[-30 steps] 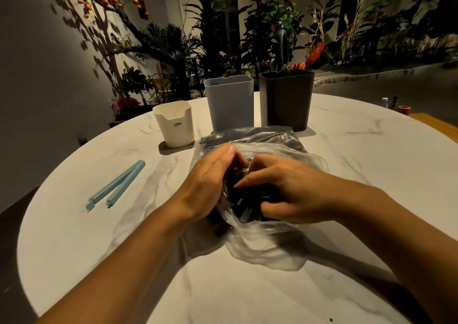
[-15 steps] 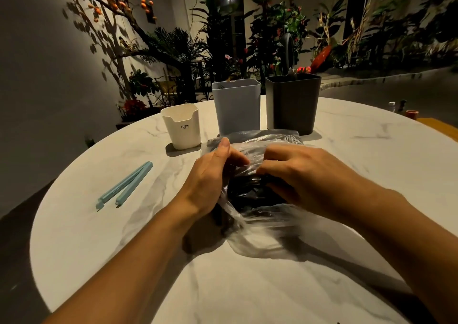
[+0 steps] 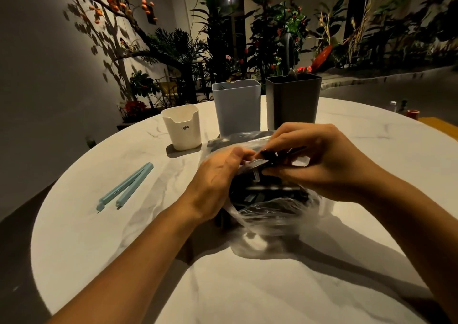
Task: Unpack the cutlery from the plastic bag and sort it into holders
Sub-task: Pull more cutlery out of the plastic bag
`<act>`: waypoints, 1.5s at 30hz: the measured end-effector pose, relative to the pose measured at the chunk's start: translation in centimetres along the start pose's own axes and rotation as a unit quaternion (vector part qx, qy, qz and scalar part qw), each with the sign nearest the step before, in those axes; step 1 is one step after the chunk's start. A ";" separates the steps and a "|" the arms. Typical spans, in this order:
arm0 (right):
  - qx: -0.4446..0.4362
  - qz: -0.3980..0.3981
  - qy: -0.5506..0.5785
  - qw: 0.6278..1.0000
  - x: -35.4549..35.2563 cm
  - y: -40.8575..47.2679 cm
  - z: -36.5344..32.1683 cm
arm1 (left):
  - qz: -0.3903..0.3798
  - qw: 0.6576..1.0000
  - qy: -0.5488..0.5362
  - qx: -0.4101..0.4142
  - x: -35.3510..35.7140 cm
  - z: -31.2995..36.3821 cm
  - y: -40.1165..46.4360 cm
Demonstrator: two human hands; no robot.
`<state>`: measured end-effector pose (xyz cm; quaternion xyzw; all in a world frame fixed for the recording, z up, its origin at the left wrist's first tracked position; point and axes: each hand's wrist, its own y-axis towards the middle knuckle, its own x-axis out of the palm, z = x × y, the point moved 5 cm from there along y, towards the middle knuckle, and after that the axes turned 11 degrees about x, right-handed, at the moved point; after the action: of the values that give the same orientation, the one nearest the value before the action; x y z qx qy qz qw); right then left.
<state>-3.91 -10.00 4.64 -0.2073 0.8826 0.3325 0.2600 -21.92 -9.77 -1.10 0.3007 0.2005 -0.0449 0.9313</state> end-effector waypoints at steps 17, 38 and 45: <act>0.204 0.108 0.366 0.902 -1.7 4.3 2.4 | 0.005 0.977 -0.186 -0.107 1.0 0.9 1.9; 0.276 0.055 0.350 0.894 0.6 3.9 4.9 | -0.135 0.977 -0.087 -0.143 1.8 1.1 3.9; 0.309 0.118 0.396 0.857 -0.7 3.7 6.8 | -0.059 0.931 -0.284 -0.220 -0.1 -0.1 3.5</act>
<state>-3.19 -2.54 2.43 -0.1247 0.9861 -0.0392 -0.1021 -21.31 -6.88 0.72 0.0503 -0.0502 -0.1380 0.9879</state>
